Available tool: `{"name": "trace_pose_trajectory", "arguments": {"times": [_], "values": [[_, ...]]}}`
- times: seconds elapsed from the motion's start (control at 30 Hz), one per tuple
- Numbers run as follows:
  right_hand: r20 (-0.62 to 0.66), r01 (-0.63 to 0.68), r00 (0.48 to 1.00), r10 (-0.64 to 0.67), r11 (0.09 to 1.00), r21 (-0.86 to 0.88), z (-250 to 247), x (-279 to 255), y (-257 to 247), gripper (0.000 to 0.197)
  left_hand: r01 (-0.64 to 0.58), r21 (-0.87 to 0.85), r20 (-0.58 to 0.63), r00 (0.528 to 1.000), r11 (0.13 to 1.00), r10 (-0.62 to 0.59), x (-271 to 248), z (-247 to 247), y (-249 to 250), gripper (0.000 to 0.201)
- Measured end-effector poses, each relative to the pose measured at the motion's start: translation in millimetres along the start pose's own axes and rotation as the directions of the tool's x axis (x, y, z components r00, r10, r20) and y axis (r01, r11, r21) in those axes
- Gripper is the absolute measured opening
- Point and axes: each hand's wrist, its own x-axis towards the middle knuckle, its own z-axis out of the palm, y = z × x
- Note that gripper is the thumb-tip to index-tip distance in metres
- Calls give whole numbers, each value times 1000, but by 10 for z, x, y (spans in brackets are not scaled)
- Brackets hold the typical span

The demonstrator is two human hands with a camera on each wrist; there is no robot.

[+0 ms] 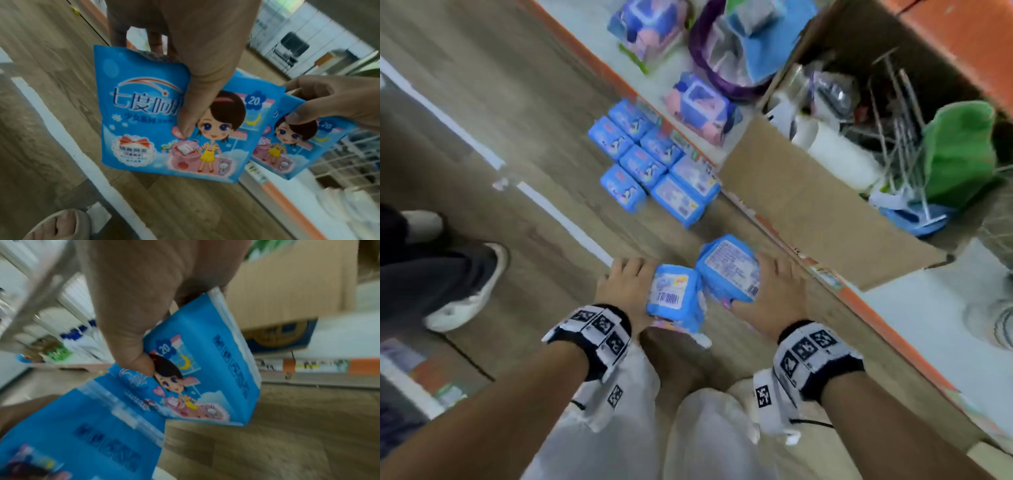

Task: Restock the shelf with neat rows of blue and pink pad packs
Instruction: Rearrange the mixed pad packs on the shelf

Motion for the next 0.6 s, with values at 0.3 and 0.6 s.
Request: {"name": "trace_pose_trajectory", "arguments": {"times": [0.3, 0.6], "values": [[-42, -22, 999, 18, 995, -95, 1449, 1528, 463, 81, -51, 226, -141, 986, 973, 84, 1917, 1116, -399, 62], [-226, -119, 969, 97, 989, -86, 1754, 2441, 611, 80, 70, 210, -247, 969, 975, -16, 2792, 1269, -517, 66]]}}
